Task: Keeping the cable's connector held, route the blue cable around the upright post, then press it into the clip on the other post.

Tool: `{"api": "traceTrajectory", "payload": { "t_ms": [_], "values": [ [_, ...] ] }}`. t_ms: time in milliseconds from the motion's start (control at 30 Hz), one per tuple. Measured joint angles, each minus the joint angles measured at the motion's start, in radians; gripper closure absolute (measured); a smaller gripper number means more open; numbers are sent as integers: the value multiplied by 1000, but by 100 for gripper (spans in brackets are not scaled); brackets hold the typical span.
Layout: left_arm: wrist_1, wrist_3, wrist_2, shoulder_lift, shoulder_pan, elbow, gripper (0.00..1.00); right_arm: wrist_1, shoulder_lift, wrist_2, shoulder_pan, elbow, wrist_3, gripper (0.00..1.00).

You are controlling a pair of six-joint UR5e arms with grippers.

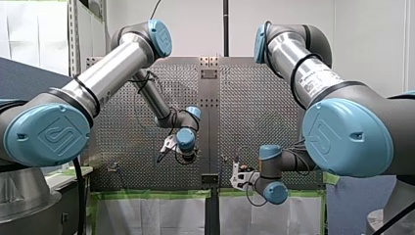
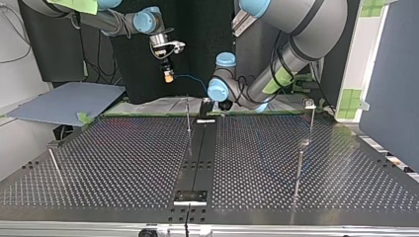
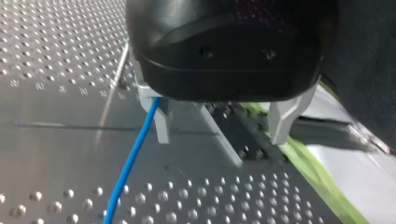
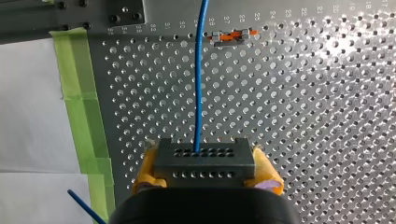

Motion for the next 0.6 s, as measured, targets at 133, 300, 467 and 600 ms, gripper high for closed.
{"api": "traceTrajectory", "payload": {
  "t_ms": [133,300,467,600],
  "values": [
    [-8,-39,39,-5,-3,0,1,-1,0,0,-2,0,2,100],
    [-38,-91,78,-31,-16,14,1,1,0,-1,-3,0,0,100],
    [-75,-142,94,-57,-30,29,1,6,0,-3,-4,0,-3,100],
    [-80,-178,124,-61,-38,31,1,12,0,-3,-6,0,-3,100]
  ]
}}
